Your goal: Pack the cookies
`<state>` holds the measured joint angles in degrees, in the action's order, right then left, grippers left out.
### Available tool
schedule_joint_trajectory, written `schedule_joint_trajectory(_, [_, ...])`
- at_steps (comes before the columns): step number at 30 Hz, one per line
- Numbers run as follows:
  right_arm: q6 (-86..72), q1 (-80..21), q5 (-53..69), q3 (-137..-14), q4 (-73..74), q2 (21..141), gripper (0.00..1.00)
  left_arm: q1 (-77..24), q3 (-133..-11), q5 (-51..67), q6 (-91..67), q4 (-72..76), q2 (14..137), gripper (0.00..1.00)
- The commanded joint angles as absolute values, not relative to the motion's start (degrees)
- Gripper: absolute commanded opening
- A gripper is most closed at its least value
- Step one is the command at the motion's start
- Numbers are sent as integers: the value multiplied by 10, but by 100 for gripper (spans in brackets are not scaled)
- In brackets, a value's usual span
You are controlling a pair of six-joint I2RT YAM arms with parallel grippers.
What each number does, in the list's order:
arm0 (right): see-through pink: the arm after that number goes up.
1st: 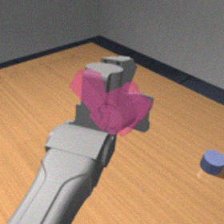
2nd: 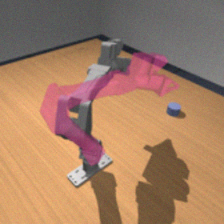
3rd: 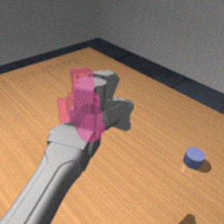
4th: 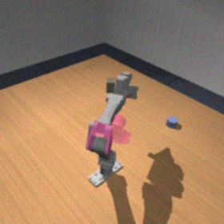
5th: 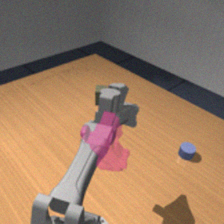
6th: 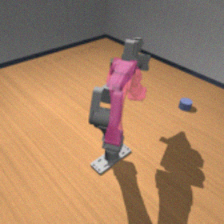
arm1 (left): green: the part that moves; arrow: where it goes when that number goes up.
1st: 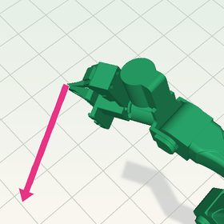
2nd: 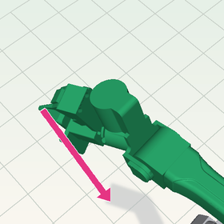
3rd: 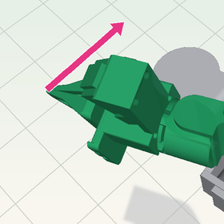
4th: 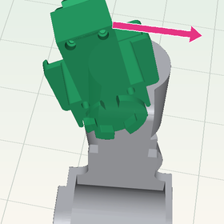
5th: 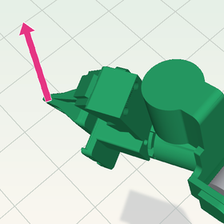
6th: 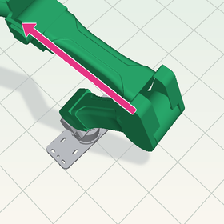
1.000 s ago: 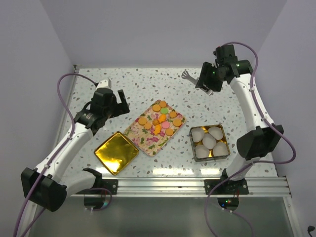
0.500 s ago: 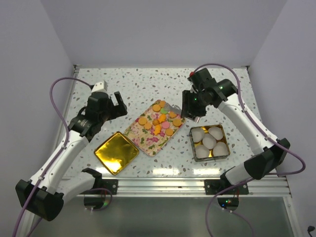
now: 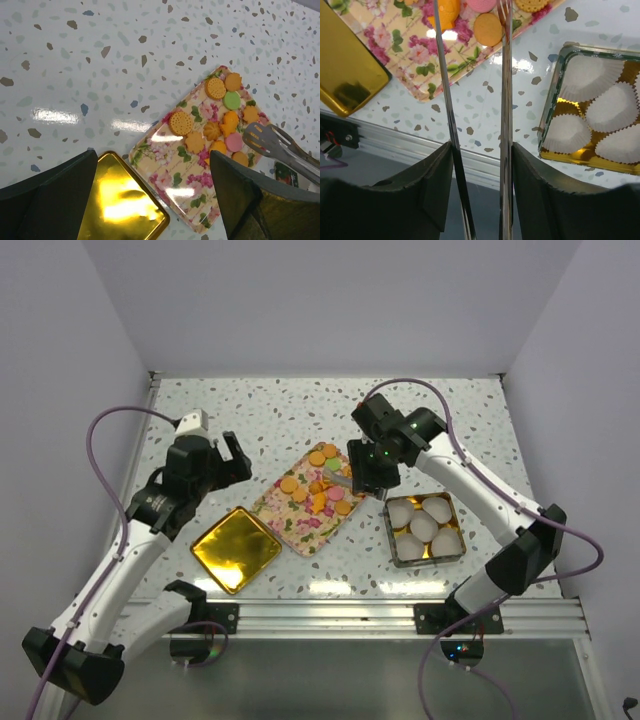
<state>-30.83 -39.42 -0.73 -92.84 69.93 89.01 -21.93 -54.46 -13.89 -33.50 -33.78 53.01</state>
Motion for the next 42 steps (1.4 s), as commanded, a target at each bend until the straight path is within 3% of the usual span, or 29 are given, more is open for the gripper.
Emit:
schedule_joint_trajectory(1, [-304,-396,-48,-961,714,907,52,-223,-537,-151,-347,-358,505,100])
schedule_joint_trajectory(42, [-264,-421,-43,-1073,732,1080,50,-222,-482,-221,-336,-382,448,100])
